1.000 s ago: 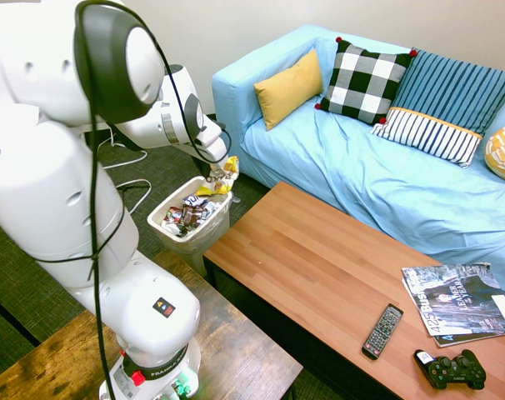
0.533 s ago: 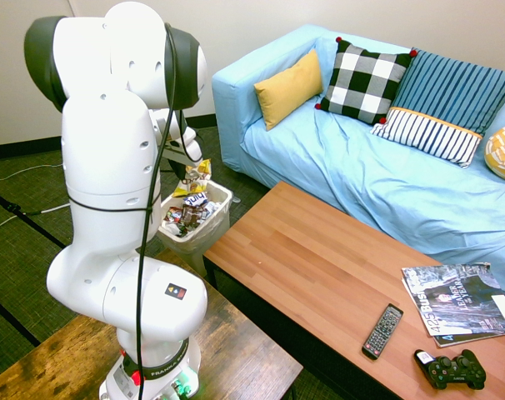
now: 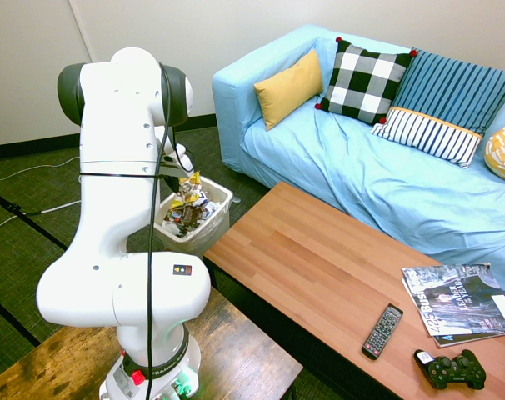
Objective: Throw the chip bag in the trash bin
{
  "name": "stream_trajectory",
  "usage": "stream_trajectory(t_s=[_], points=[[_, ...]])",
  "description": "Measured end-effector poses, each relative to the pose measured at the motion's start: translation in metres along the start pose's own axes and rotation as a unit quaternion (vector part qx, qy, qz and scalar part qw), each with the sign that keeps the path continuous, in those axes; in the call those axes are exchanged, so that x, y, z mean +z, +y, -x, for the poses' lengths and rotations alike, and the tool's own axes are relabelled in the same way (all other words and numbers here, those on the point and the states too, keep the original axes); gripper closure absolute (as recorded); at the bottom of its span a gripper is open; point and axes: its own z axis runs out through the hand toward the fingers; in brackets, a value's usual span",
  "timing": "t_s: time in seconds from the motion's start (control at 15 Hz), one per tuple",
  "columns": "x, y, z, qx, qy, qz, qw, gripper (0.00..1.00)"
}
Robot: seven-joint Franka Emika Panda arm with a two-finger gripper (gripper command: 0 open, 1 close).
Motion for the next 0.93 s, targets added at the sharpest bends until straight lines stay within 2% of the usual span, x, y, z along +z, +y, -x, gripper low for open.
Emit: stream_trajectory(t_s=[0.93], points=[[-0.008, -0.007, -0.008, 0.01, 0.013, -0.004, 1.0, 0.0]])
